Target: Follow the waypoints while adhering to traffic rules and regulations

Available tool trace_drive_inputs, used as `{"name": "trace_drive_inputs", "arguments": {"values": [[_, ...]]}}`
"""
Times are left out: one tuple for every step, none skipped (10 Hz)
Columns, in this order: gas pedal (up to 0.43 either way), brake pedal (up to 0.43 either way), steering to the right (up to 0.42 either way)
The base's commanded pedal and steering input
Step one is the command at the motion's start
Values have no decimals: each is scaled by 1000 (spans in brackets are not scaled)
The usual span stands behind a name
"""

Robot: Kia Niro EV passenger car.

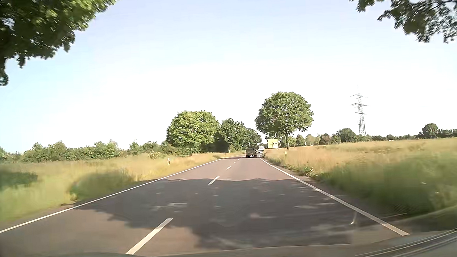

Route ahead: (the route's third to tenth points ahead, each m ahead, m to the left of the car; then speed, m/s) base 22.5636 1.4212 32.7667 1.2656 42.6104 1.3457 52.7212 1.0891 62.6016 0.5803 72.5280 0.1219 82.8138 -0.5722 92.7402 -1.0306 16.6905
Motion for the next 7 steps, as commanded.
{"name": "trace_drive_inputs", "arguments": {"values": [[157, 30, 3], [157, 30, 3], [150, 30, 3], [138, 30, 3], [138, 30, 3], [138, 30, 3], [138, 30, 3]]}}
